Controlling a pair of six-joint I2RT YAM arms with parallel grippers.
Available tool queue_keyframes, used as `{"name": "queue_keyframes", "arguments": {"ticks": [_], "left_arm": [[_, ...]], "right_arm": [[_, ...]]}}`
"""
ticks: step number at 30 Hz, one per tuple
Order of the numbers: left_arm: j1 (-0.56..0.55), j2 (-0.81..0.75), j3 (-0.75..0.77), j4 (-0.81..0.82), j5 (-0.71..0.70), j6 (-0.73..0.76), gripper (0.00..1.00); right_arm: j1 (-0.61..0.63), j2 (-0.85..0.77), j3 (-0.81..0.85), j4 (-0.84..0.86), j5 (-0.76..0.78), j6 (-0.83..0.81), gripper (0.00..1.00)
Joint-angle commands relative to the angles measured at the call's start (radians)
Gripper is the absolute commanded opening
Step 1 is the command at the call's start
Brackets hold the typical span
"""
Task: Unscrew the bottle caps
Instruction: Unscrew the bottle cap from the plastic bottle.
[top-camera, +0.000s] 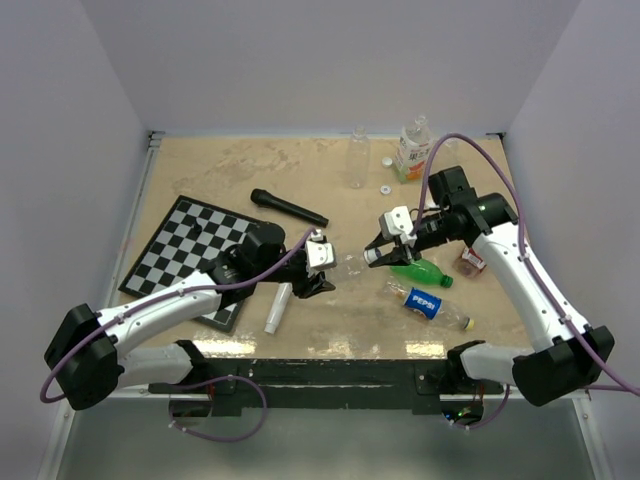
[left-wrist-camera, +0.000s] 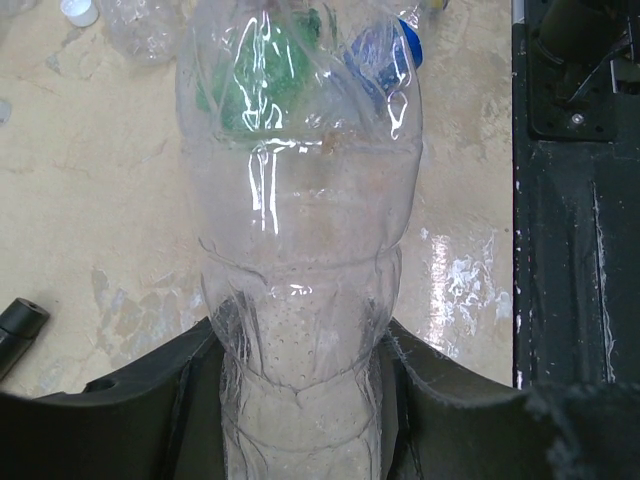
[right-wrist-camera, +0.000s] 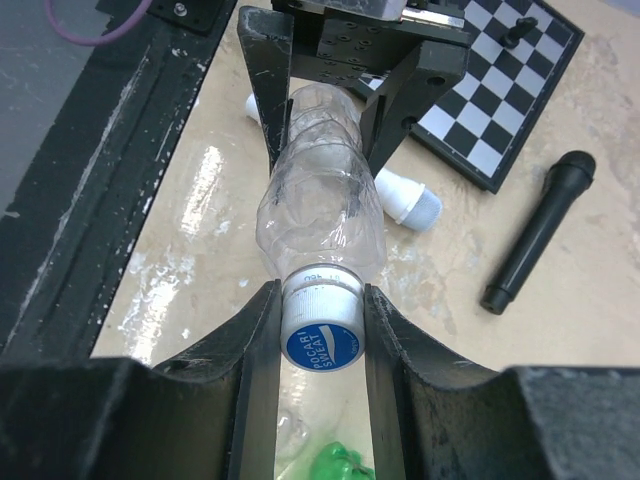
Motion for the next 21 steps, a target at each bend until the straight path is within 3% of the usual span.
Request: {"name": "queue_keyframes", "arguments": {"ticks": [1, 16, 18, 21], "left_arm": [[0.016, -0.04, 0.003, -0.043, -0.009, -0.006, 0.0], [0.017, -0.046, 0.008, -0.057, -0.026, -0.01, 0.0], [0.016, -0.046, 0.008, -0.057, -0.032, -0.01, 0.0], [0.017, -0.047, 0.009, -0.062, -0.039, -0.01, 0.0]], "right_arm": [[-0.02, -0.054, -0.005, -0.019, 0.143, -0.121, 0.01], [-0.018, -0.087, -0.025, 0.05, 0.137, -0.067, 0.08], [-0.018, -0.088, -0.027, 0.062, 0.134, -0.03, 0.19], [-0.018, -0.093, -0.011, 0.076, 0.131, 0.057, 0.51]]}}
